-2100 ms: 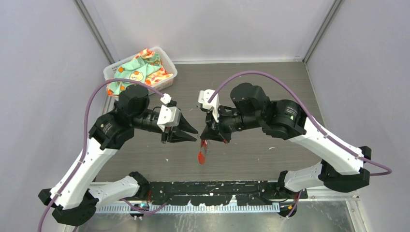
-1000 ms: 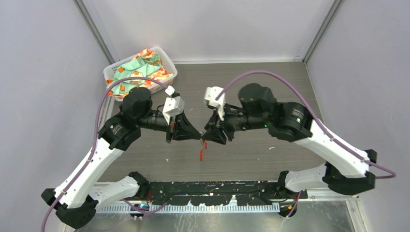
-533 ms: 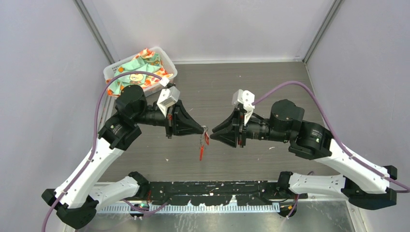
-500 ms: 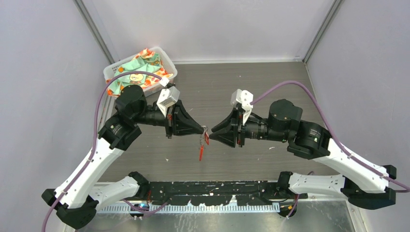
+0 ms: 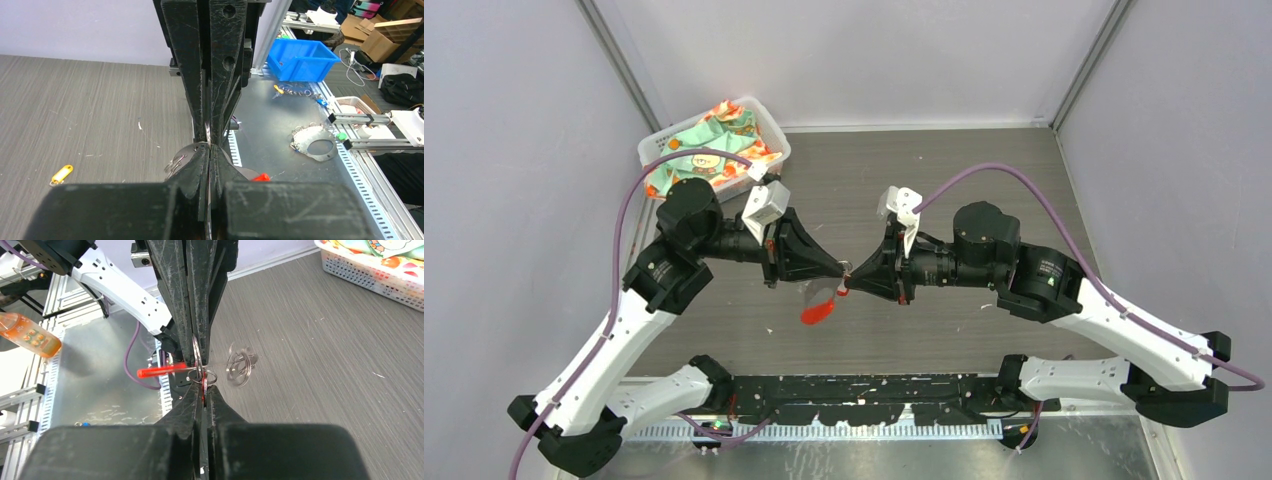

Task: Put the keys on the keyring

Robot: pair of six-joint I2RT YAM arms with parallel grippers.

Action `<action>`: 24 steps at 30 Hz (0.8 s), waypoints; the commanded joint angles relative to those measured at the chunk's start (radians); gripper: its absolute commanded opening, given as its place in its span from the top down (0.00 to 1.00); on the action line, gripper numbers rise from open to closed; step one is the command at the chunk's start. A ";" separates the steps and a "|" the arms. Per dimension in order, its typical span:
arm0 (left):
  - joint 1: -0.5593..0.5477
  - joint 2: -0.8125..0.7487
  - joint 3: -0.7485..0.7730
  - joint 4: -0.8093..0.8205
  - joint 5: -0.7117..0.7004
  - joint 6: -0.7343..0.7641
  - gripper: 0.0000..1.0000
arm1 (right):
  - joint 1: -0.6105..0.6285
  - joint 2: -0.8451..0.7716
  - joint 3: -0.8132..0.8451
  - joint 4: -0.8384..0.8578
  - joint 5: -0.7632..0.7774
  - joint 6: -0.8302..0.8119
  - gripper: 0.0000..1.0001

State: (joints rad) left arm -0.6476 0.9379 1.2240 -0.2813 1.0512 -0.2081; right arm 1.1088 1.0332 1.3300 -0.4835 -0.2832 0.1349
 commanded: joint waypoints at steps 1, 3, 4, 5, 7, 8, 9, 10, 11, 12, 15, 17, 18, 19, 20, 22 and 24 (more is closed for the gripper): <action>0.002 -0.023 0.007 0.053 0.005 0.006 1.00 | -0.003 -0.006 0.037 -0.005 0.001 -0.013 0.98; 0.003 -0.023 0.006 0.047 0.004 0.016 1.00 | -0.003 -0.009 0.048 -0.010 0.002 -0.022 0.99; 0.003 -0.024 0.004 0.043 0.003 0.023 1.00 | -0.002 -0.010 0.055 -0.012 0.003 -0.024 0.99; 0.002 -0.025 0.000 0.034 0.001 0.030 1.00 | -0.003 -0.011 0.062 -0.015 0.004 -0.028 0.99; 0.003 -0.025 -0.008 0.016 0.007 0.059 1.00 | -0.003 -0.013 0.078 -0.014 0.007 -0.036 0.99; 0.003 -0.026 -0.014 0.012 0.011 0.062 1.00 | -0.002 -0.014 0.082 -0.013 0.007 -0.039 0.99; 0.003 -0.027 -0.020 0.010 0.015 0.062 1.00 | -0.002 -0.015 0.086 -0.011 0.007 -0.044 0.99; 0.003 -0.027 -0.024 0.011 0.022 0.062 1.00 | -0.003 -0.015 0.089 -0.009 0.007 -0.047 0.99; 0.002 -0.027 -0.027 0.010 0.030 0.062 1.00 | -0.002 -0.014 0.091 -0.009 0.007 -0.049 0.99; 0.003 -0.025 -0.029 0.008 0.040 0.063 1.00 | -0.003 -0.010 0.094 -0.009 0.007 -0.051 0.99; 0.003 -0.022 -0.026 -0.014 0.063 0.072 1.00 | -0.003 -0.002 0.095 -0.004 -0.003 -0.053 0.99; 0.003 -0.025 -0.026 -0.022 0.059 0.081 1.00 | -0.003 0.004 0.097 -0.008 -0.011 -0.056 0.99; 0.003 -0.028 -0.025 -0.022 0.055 0.085 1.00 | -0.003 0.006 0.097 -0.011 -0.014 -0.057 0.99; 0.003 -0.029 -0.025 -0.023 0.051 0.086 1.00 | -0.003 0.008 0.098 -0.015 -0.016 -0.057 0.99; 0.003 -0.031 -0.024 -0.024 0.047 0.088 1.00 | -0.003 0.009 0.098 -0.020 -0.015 -0.058 0.99; 0.003 -0.035 -0.026 -0.024 0.036 0.094 1.00 | -0.004 0.009 0.103 -0.038 -0.011 -0.059 0.96; 0.003 -0.042 -0.025 -0.016 0.018 0.105 1.00 | -0.004 0.006 0.108 -0.058 0.029 -0.057 0.77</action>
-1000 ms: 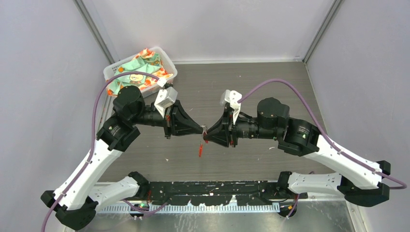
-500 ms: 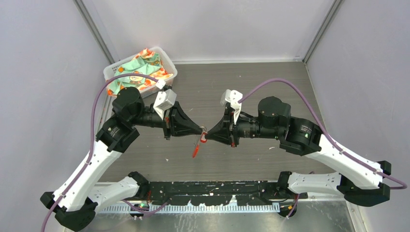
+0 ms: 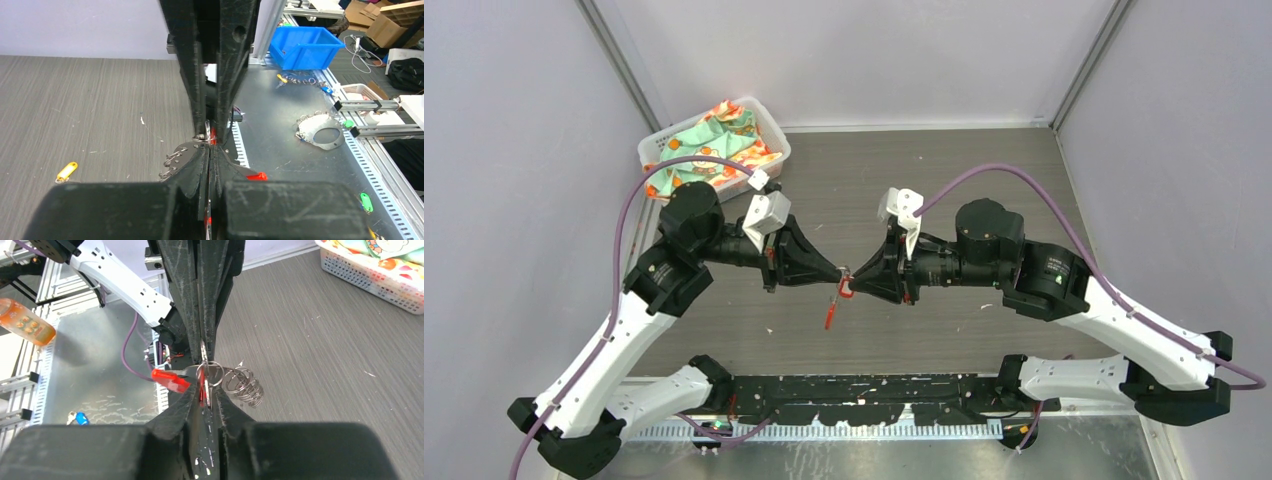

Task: Put the keys on the keyring

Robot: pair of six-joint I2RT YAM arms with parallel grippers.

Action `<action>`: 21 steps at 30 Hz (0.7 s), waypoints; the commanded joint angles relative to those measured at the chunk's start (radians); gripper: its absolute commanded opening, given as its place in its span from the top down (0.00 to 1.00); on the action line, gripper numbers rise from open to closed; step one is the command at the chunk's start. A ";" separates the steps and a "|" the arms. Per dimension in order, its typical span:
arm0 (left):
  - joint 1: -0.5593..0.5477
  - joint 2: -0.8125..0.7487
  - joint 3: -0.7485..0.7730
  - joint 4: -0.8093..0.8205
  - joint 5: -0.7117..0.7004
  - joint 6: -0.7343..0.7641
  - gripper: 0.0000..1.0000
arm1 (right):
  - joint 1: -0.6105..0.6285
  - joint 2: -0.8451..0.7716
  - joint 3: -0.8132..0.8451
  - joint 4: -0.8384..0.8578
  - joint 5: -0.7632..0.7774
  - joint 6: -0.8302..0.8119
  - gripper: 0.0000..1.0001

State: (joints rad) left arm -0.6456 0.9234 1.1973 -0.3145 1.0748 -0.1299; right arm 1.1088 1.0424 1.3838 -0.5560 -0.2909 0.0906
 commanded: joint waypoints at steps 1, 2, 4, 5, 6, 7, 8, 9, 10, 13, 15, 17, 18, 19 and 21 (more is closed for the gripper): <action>0.001 -0.029 0.007 0.021 -0.015 0.036 1.00 | -0.003 -0.009 0.053 0.005 0.062 -0.013 0.70; 0.002 -0.028 0.017 0.025 -0.022 0.044 1.00 | -0.004 -0.019 0.047 0.000 0.091 -0.015 0.65; 0.008 -0.017 0.046 0.032 -0.028 0.048 1.00 | -0.003 -0.054 0.012 0.008 0.164 -0.022 0.50; 0.010 -0.010 0.061 0.036 -0.025 0.049 1.00 | -0.003 -0.073 -0.014 0.018 0.200 -0.029 0.42; 0.012 -0.004 0.078 0.038 -0.022 0.049 1.00 | -0.003 -0.090 -0.046 0.028 0.227 -0.033 0.38; 0.012 0.004 0.092 0.038 -0.021 0.049 1.00 | -0.004 -0.106 -0.081 0.043 0.245 -0.035 0.35; 0.011 0.008 0.107 0.037 -0.020 0.049 1.00 | -0.004 -0.120 -0.115 0.058 0.253 -0.046 0.32; 0.012 0.014 0.121 0.036 -0.017 0.049 1.00 | -0.003 -0.130 -0.152 0.071 0.258 -0.063 0.28; 0.013 0.019 0.139 0.032 -0.014 0.050 1.00 | -0.004 -0.143 -0.189 0.087 0.273 -0.078 0.26; 0.014 0.034 0.182 0.015 -0.010 0.061 1.00 | -0.004 -0.179 -0.310 0.174 0.344 -0.096 0.24; 0.014 0.040 0.204 0.004 -0.010 0.068 1.00 | -0.006 -0.194 -0.375 0.234 0.351 -0.111 0.24; 0.012 0.043 0.214 -0.001 -0.012 0.072 1.00 | -0.005 -0.202 -0.430 0.291 0.343 -0.116 0.23; 0.013 0.043 0.217 -0.003 -0.012 0.076 1.00 | -0.006 -0.204 -0.454 0.324 0.340 -0.117 0.23; 0.014 0.043 0.219 -0.005 -0.013 0.076 1.00 | -0.006 -0.204 -0.481 0.360 0.336 -0.117 0.23; 0.013 0.045 0.229 -0.005 -0.012 0.075 1.00 | -0.006 -0.197 -0.532 0.439 0.322 -0.134 0.23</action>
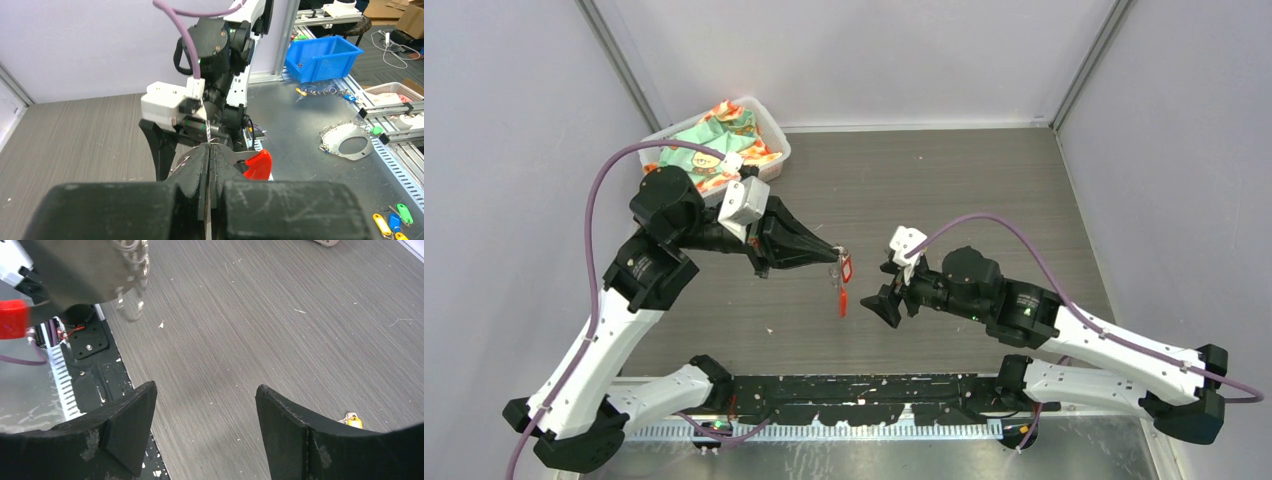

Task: Put the keys on the keyring

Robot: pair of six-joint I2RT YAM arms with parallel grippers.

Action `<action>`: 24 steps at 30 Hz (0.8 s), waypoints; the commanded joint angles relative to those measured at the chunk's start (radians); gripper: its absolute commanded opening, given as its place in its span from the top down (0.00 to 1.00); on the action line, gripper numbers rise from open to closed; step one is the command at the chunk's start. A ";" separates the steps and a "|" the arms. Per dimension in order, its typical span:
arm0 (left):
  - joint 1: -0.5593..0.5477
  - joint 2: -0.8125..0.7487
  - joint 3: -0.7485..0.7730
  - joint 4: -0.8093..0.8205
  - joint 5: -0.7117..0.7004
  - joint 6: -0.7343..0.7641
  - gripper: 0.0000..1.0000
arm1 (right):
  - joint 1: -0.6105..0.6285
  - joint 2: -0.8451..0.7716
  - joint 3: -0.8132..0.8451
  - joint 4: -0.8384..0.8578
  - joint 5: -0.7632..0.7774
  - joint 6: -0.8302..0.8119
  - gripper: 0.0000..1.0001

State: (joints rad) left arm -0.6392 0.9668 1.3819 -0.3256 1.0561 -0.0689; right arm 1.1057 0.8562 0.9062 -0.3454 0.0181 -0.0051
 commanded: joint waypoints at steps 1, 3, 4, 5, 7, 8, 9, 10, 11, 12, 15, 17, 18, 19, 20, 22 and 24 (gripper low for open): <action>0.007 0.002 0.048 0.006 0.007 0.013 1.00 | -0.003 -0.005 -0.067 0.276 0.012 -0.045 0.23; 0.007 0.003 0.055 0.004 0.005 0.009 1.00 | -0.003 0.002 -0.094 0.371 -0.003 -0.056 0.23; 0.007 0.003 0.059 0.003 0.004 0.008 1.00 | -0.003 0.003 -0.109 0.420 -0.035 -0.060 0.23; 0.006 0.003 0.061 0.000 0.001 0.007 1.00 | -0.003 0.002 -0.119 0.458 -0.058 -0.062 0.23; 0.006 0.001 0.063 -0.004 -0.002 0.007 1.00 | -0.003 0.006 -0.124 0.506 -0.082 -0.060 0.23; 0.007 -0.001 0.064 -0.006 -0.005 0.007 1.00 | -0.004 0.011 -0.122 0.516 -0.101 -0.056 0.23; 0.007 -0.002 0.063 -0.006 -0.006 0.007 1.00 | -0.003 0.015 -0.118 0.521 -0.124 -0.050 0.24; 0.007 -0.003 0.061 -0.005 -0.007 0.007 1.00 | -0.003 0.018 -0.114 0.520 -0.149 -0.043 0.24; 0.007 -0.003 0.060 -0.005 -0.007 0.007 1.00 | -0.003 0.023 -0.111 0.518 -0.172 -0.035 0.25; 0.006 -0.005 0.059 -0.005 -0.009 0.007 1.00 | -0.003 0.028 -0.109 0.513 -0.191 -0.028 0.25; 0.006 -0.006 0.055 0.007 -0.011 0.005 1.00 | -0.003 0.036 -0.104 0.505 -0.227 -0.010 0.27; 0.007 -0.009 0.050 0.015 -0.015 0.001 1.00 | -0.004 0.042 -0.103 0.506 -0.230 -0.004 0.28; 0.006 -0.010 0.048 0.019 -0.016 0.000 1.00 | -0.003 0.044 -0.101 0.508 -0.230 0.000 0.29; 0.007 -0.011 0.047 0.020 -0.017 -0.002 1.00 | -0.003 0.049 -0.101 0.509 -0.230 0.002 0.29; 0.007 -0.011 0.047 0.022 -0.018 0.000 1.00 | -0.003 0.056 -0.097 0.509 -0.228 0.003 0.29; 0.007 -0.012 0.045 0.026 -0.023 0.000 1.00 | -0.003 0.067 -0.091 0.509 -0.231 0.004 0.30; 0.007 -0.011 0.044 0.029 -0.026 -0.002 1.00 | -0.004 0.074 -0.087 0.513 -0.217 0.004 0.33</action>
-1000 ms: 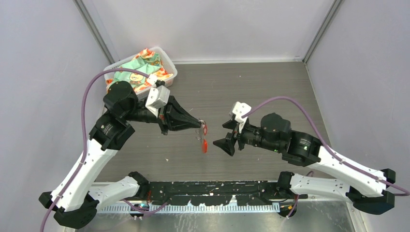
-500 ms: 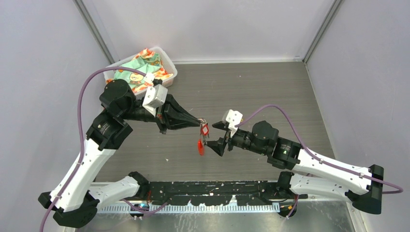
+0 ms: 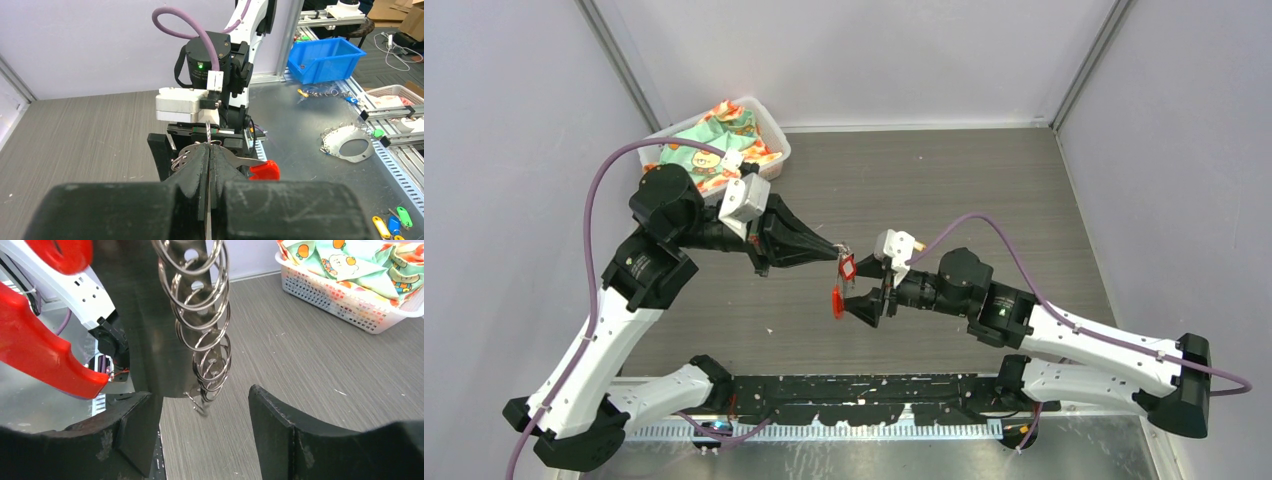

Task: Put the keys on the keyring

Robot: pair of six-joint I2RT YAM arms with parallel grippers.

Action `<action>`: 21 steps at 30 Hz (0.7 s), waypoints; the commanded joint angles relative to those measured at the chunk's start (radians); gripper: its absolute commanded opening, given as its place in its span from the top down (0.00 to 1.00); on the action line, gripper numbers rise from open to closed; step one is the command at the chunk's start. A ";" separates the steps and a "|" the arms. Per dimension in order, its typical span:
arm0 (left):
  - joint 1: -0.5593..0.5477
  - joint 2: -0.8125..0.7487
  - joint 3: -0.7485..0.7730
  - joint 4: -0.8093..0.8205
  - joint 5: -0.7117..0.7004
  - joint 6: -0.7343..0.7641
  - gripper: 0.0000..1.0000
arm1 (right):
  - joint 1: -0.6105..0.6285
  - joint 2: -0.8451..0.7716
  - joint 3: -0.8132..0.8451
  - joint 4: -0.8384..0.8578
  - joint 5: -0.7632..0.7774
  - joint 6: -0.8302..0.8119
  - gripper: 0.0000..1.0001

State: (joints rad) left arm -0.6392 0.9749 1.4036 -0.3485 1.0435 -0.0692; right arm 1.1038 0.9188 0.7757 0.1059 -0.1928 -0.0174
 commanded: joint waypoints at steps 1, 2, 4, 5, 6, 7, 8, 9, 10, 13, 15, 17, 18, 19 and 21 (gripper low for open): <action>0.006 -0.019 0.021 0.052 -0.015 -0.002 1.00 | -0.002 0.011 0.045 0.063 -0.001 0.017 0.37; 0.007 -0.019 0.021 0.051 -0.016 -0.003 1.00 | -0.002 0.010 0.045 0.065 0.009 0.016 0.42; 0.007 -0.021 0.016 0.047 -0.020 -0.001 1.00 | -0.002 0.002 0.045 0.067 0.014 0.016 0.58; 0.007 -0.023 0.014 0.045 -0.022 -0.001 1.00 | -0.001 -0.005 0.046 0.067 0.018 0.016 0.68; 0.007 -0.025 0.007 0.043 -0.025 0.000 1.00 | -0.002 -0.008 0.048 0.065 0.021 0.017 0.77; 0.007 -0.026 0.001 0.042 -0.029 0.002 1.00 | -0.002 -0.014 0.053 0.055 0.024 0.016 0.85; 0.007 -0.030 -0.007 0.040 -0.033 0.007 1.00 | -0.001 -0.019 0.058 0.040 0.028 0.017 0.93; 0.007 -0.033 -0.013 0.040 -0.039 0.009 1.00 | -0.001 -0.025 0.061 0.026 0.030 0.016 0.98; 0.007 -0.036 -0.022 0.039 -0.046 0.011 1.00 | -0.002 -0.032 0.063 0.012 0.033 0.017 0.99; 0.007 -0.047 -0.048 0.037 -0.063 0.023 1.00 | -0.001 -0.061 0.061 -0.030 0.041 0.054 0.99; 0.007 -0.056 -0.060 0.018 -0.084 0.048 1.00 | -0.002 -0.082 0.067 -0.080 0.042 0.063 0.99; 0.008 -0.070 -0.072 -0.011 -0.110 0.091 1.00 | -0.002 -0.109 0.088 -0.179 0.058 0.063 0.99; 0.009 -0.077 -0.080 -0.023 -0.113 0.112 1.00 | -0.002 -0.116 0.104 -0.235 0.074 0.057 0.99; 0.008 -0.083 -0.085 -0.037 -0.109 0.134 1.00 | -0.002 -0.125 0.121 -0.289 0.096 0.045 0.99; 0.008 -0.093 -0.098 -0.060 -0.097 0.152 1.00 | -0.001 -0.125 0.162 -0.388 0.179 0.024 0.99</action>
State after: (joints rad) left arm -0.6388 0.9089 1.3266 -0.3603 0.9607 0.0059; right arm 1.1030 0.8326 0.8211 -0.1375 -0.1299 0.0254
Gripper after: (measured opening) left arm 0.007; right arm 0.034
